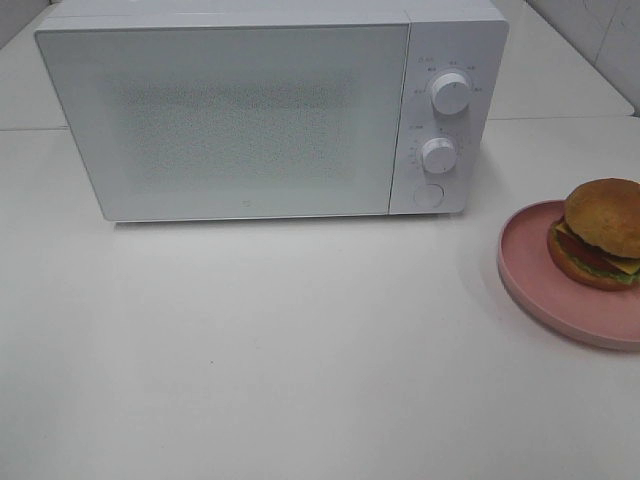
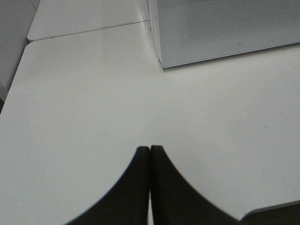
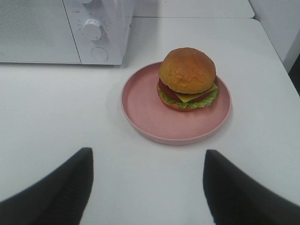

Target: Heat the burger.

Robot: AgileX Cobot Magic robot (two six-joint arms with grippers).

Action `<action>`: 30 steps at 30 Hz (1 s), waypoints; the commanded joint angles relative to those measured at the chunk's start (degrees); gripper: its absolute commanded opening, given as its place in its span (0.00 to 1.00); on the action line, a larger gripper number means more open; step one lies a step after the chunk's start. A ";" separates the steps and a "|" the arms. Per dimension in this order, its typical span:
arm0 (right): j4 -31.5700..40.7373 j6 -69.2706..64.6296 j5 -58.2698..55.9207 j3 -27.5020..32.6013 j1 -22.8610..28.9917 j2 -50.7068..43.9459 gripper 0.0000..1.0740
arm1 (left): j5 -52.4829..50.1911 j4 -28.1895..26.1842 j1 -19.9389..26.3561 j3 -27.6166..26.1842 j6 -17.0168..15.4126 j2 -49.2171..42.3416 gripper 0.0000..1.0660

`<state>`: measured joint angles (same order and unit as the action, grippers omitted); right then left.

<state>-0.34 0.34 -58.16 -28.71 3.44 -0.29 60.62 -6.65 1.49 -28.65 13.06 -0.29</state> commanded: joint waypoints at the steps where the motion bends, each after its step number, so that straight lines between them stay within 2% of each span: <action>1: 0.34 0.17 0.74 0.11 -0.23 -1.43 0.60 | -0.86 -0.40 -0.40 0.11 -0.06 -1.49 0.00; 30: 0.34 0.17 0.74 0.11 -0.23 -1.43 0.60 | -0.86 -0.40 -0.34 0.11 -0.06 -1.43 0.00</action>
<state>-0.34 0.34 -58.16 -28.71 3.44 -0.29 60.62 -6.65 1.49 -28.65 13.06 -0.29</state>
